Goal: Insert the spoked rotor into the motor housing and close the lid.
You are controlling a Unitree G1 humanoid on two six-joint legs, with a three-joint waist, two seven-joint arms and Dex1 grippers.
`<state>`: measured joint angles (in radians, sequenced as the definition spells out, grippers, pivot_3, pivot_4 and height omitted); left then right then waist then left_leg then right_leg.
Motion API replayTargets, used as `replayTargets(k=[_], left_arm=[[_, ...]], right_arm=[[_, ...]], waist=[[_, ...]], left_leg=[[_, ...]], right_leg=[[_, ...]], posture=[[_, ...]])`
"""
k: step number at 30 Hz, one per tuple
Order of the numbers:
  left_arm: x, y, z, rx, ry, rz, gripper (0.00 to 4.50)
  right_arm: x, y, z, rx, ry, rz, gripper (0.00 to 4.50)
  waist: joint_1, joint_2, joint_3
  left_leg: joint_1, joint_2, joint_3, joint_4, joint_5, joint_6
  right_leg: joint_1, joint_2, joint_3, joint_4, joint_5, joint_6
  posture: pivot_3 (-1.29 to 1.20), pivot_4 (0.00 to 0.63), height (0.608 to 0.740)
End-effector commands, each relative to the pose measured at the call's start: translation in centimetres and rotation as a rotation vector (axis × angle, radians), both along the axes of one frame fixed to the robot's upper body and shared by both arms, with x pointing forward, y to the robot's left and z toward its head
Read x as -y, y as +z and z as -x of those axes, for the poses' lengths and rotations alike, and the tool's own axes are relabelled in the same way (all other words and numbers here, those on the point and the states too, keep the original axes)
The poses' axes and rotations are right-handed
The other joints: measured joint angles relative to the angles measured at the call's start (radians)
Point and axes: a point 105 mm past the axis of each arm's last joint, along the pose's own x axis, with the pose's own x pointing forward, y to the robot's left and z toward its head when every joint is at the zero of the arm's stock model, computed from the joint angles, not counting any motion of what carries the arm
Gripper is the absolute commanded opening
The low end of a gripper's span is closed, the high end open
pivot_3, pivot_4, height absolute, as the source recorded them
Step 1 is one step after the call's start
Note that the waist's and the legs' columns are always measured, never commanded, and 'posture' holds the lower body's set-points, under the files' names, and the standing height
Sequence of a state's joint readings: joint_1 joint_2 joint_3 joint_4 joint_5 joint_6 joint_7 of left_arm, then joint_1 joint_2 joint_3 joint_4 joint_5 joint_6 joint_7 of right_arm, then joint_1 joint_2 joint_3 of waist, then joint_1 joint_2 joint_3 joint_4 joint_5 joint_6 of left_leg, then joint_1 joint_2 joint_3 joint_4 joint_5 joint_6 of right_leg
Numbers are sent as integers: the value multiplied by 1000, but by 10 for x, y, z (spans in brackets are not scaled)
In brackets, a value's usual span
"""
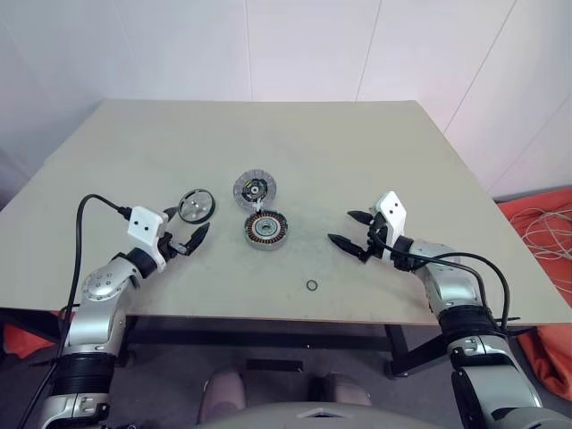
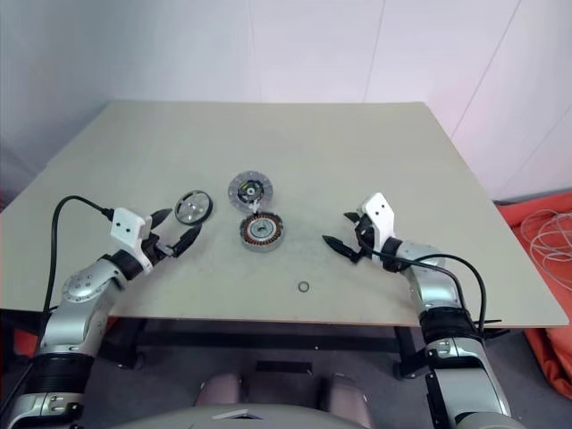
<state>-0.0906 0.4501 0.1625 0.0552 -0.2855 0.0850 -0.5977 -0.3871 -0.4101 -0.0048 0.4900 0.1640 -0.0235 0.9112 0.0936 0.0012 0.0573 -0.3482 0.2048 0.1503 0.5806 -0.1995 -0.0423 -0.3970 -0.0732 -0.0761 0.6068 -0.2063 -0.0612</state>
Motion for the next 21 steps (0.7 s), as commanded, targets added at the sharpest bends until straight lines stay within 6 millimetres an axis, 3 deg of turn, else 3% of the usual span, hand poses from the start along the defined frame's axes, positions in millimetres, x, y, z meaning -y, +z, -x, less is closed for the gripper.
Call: replayTargets(k=[1, 13, 17, 21], left_arm=[[4, 15, 0, 56, -13, -16, 4468], [3, 15, -1, 55, -14, -14, 4468], [2, 15, 0, 56, -17, -17, 4468], [-1, 17, 2, 58, -17, -15, 4468]], right_arm=[[-7, 20, -5, 75, 27, -11, 4500], [-11, 23, -4, 83, 56, 7, 4500], [-31, 41, -4, 123, 133, 54, 4500], [-66, 63, 4, 106, 341, 170, 4500]], waist=[[0, 0, 0], [0, 0, 0], [-2, 0, 0], [-2, 0, 0]], left_leg=[[0, 0, 0, 0, 0, 0], [0, 0, 0, 0, 0, 0], [0, 0, 0, 0, 0, 0], [0, 0, 0, 0, 0, 0]], right_leg=[[0, 0, 0, 0, 0, 0], [0, 0, 0, 0, 0, 0], [0, 0, 0, 0, 0, 0], [0, 0, 0, 1, -3, 5]], posture=[[0, 0, 740], [0, 0, 740], [0, 0, 740], [0, 0, 740]])
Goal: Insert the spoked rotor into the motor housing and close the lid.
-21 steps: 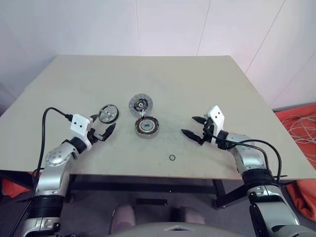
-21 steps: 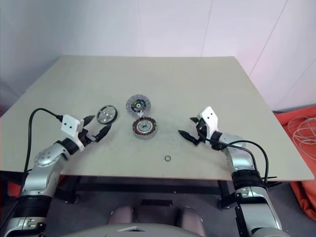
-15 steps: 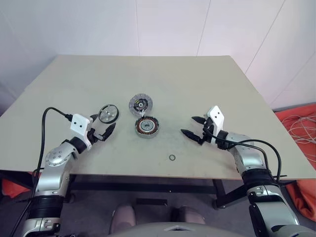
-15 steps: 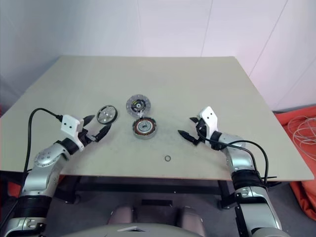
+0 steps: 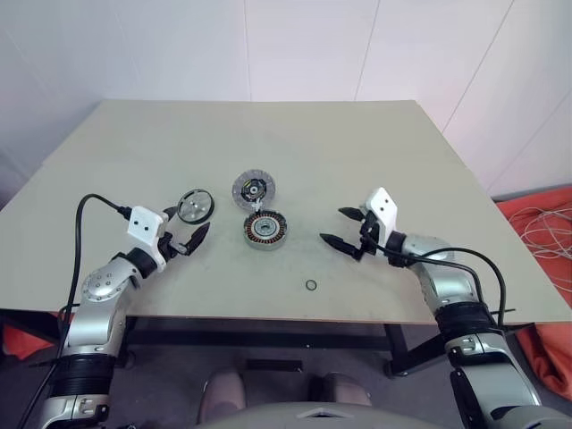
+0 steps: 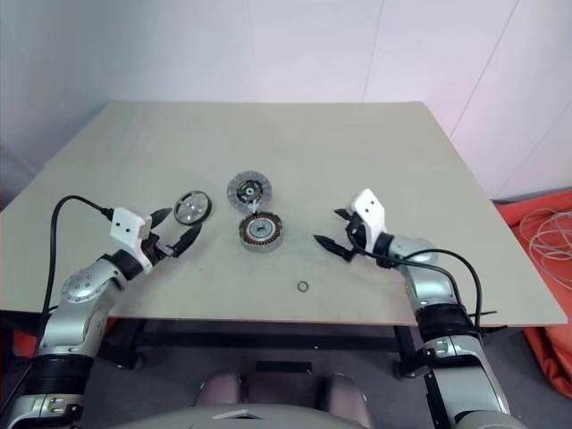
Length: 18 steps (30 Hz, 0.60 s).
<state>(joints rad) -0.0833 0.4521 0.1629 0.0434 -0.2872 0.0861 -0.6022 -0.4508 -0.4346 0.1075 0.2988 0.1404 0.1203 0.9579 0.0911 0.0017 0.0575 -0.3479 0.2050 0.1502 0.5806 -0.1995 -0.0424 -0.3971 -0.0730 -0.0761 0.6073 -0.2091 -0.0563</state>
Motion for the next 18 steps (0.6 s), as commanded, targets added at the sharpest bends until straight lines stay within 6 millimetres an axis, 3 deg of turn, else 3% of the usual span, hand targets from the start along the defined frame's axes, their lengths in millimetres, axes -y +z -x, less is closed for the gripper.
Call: replayTargets(k=[1, 5, 9, 18], left_arm=[[-2, 16, 2, 56, -15, -8, 4468], [-1, 17, 7, 60, -31, -4, 4468], [-5, 13, 11, 50, -26, -25, 4468], [-13, 9, 15, 54, 6, -31, 4468]], right_arm=[[-35, 37, 6, 55, 222, 117, 4500], [-61, 53, 10, 29, 386, 247, 4500], [-77, 48, 10, 42, 519, 520, 4500], [-92, 32, 16, 109, 748, 790, 4500]], waist=[[-1, 0, 0], [2, 0, 0], [4, 0, 0], [1, -1, 0]], left_leg=[[0, 0, 0, 0, 0, 0], [1, 1, 0, 0, 0, 0], [0, 0, 0, 0, 0, 0], [0, 1, 0, 0, 0, 0]], right_leg=[[0, 0, 0, 0, 0, 0], [0, 0, 0, 0, 1, -1], [-1, 0, 0, 0, 3, -5], [-2, 0, 0, 1, 3, -6]], posture=[[0, 0, 740], [0, 0, 740], [0, 0, 740], [0, 0, 740]])
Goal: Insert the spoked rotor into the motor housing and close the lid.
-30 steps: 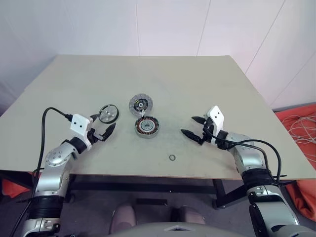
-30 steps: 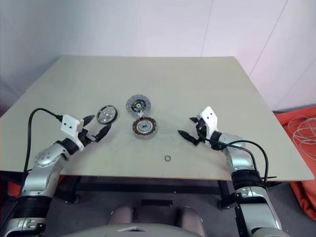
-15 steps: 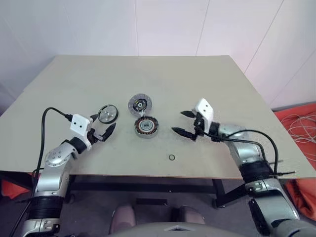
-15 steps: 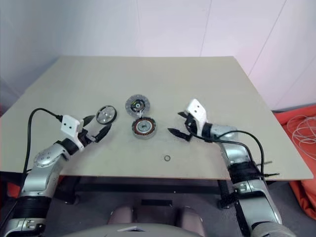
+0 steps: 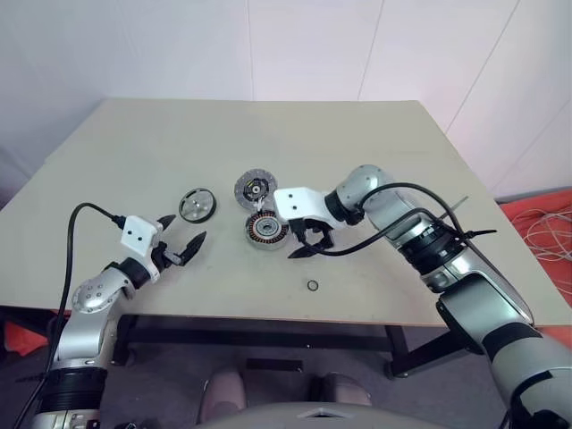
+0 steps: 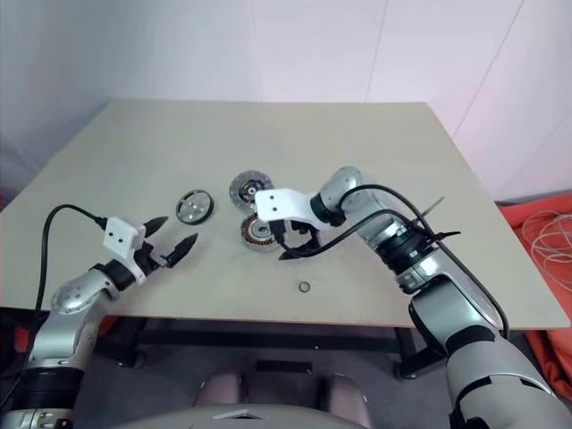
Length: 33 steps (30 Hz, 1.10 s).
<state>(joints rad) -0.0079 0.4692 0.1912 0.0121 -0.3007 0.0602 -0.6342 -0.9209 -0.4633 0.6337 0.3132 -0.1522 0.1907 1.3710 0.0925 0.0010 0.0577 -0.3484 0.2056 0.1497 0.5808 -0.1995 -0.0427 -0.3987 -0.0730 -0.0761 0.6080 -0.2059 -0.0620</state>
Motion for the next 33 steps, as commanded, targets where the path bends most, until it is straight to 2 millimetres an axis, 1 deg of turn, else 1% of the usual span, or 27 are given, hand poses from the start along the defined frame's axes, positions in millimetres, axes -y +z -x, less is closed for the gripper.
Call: replayTargets(k=[1, 5, 12, 15, 16, 18, 19, 21, 26, 27, 33], left_arm=[[-5, 13, -1, 64, 11, -19, 4468], [-7, 12, -2, 68, 16, -20, 4468], [-6, 10, -4, 72, 11, -20, 4468], [-6, 10, -5, 74, 9, -20, 4500], [-6, 10, -6, 75, 8, -20, 4500], [-5, 9, -6, 77, 8, -20, 4500], [-5, 9, -6, 77, 8, -20, 4500], [-5, 9, -7, 77, 8, -20, 4500], [-4, 10, -9, 82, 5, -21, 4500], [-4, 10, -9, 82, 4, -20, 4500], [-3, 9, -9, 83, 3, -17, 4500]], right_arm=[[-12, 8, -2, 78, 104, 61, 4500], [-20, 3, -12, 173, 150, 139, 4500], [-22, -5, -27, 318, 244, 274, 4500], [-24, -8, -25, 318, 280, 296, 3895], [-24, -10, -25, 319, 287, 300, 3529], [-24, -12, -25, 327, 296, 317, 2936], [-24, -14, -26, 329, 298, 320, 2529], [-25, -15, -26, 330, 298, 321, 1986], [-31, -12, -27, 349, 305, 305, 248], [-32, -12, -28, 351, 308, 304, 10], [-41, -4, -18, 339, 346, 256, 10]], waist=[[-1, 0, 0], [-6, 0, 0], [-14, 0, 0], [-19, 0, 0], [-22, 0, 0], [-24, 0, 0], [-24, 0, 0], [-24, 0, 0], [-24, -1, -1], [-24, -2, -1], [-24, -2, 0]], left_leg=[[0, 0, 0, 0, 0, 0], [0, 0, 0, 0, 0, 0], [0, 0, 0, 1, 0, 0], [0, 0, 0, 1, 0, 0], [0, 0, 0, 1, 0, 0], [0, 0, 0, 1, 0, 0], [0, 0, 0, 1, 0, 0], [0, 0, 0, 1, 0, 0], [2, 0, 0, 1, 0, 0], [2, 0, 0, 1, 0, 0], [2, 1, 0, 2, 0, -1]], right_leg=[[0, 0, 0, 0, 0, 0], [0, 0, 0, 1, 0, 0], [0, 0, 0, 1, 0, -1], [-1, 0, 0, 1, 0, -1], [-1, 0, 0, 1, 0, -1], [0, 0, 0, 2, 0, -1], [0, 0, 0, 2, 0, -1], [0, 0, 1, 2, 0, -1], [1, 0, 1, 3, 0, -1], [1, 0, 1, 3, 0, -1], [0, 0, 1, 5, 1, -2]], posture=[[0, 0, 740], [0, 0, 740], [0, 0, 740], [0, 0, 740], [0, 0, 740], [0, 0, 740], [0, 0, 740], [0, 0, 740], [0, 0, 740], [0, 0, 740], [0, 0, 740]])
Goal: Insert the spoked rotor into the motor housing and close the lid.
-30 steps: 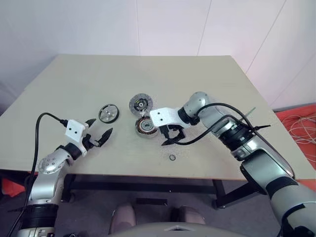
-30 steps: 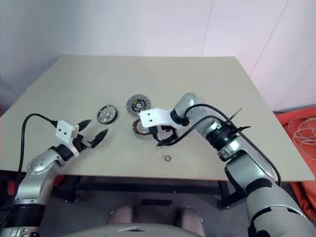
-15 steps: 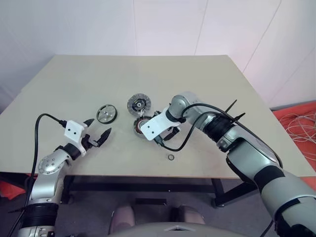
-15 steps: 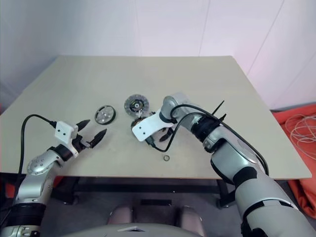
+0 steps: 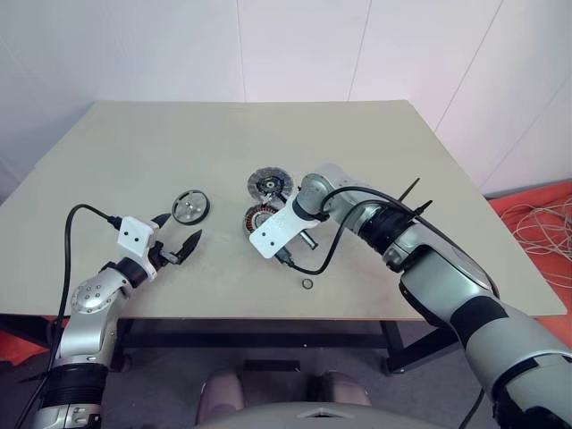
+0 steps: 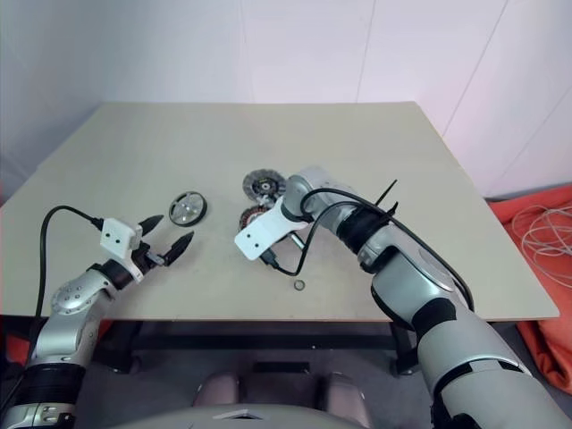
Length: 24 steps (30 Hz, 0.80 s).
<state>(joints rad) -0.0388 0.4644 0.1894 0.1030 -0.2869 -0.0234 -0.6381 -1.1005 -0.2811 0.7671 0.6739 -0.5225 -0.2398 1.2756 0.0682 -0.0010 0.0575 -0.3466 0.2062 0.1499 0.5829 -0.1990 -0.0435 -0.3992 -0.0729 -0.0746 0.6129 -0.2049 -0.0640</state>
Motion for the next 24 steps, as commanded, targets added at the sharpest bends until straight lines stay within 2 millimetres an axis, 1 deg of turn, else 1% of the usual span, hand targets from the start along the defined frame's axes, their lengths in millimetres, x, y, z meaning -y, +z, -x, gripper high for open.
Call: replayTargets(k=[1, 7, 13, 24], left_arm=[[3, 13, -4, 56, -11, -10, 4500], [5, 13, -5, 56, -16, -9, 4500], [5, 13, -6, 55, -21, -11, 4500], [8, 16, -7, 58, -23, -12, 4500]], right_arm=[[-12, 13, 9, -2, 56, -50, 10], [-21, 21, 25, -22, 103, -65, 10], [-20, 24, 36, -52, 116, -53, 10], [-17, 22, 39, -71, 83, -32, 10]], waist=[[0, 0, 0], [0, 0, 0], [1, -1, 0], [1, -1, 0]], left_leg=[[0, 0, 0, 0, 0, 0], [-2, 0, 0, 0, 0, 0], [-2, 0, 0, 0, 0, 0], [-1, 0, 0, 1, 0, 0]], right_leg=[[0, 0, 0, 0, 0, 0], [-2, 0, 0, 0, 0, -1], [-2, 0, 0, 1, 0, -1], [-2, 0, 0, 3, 0, -1]], posture=[[0, 0, 740], [0, 0, 740], [0, 0, 740], [0, 0, 740]])
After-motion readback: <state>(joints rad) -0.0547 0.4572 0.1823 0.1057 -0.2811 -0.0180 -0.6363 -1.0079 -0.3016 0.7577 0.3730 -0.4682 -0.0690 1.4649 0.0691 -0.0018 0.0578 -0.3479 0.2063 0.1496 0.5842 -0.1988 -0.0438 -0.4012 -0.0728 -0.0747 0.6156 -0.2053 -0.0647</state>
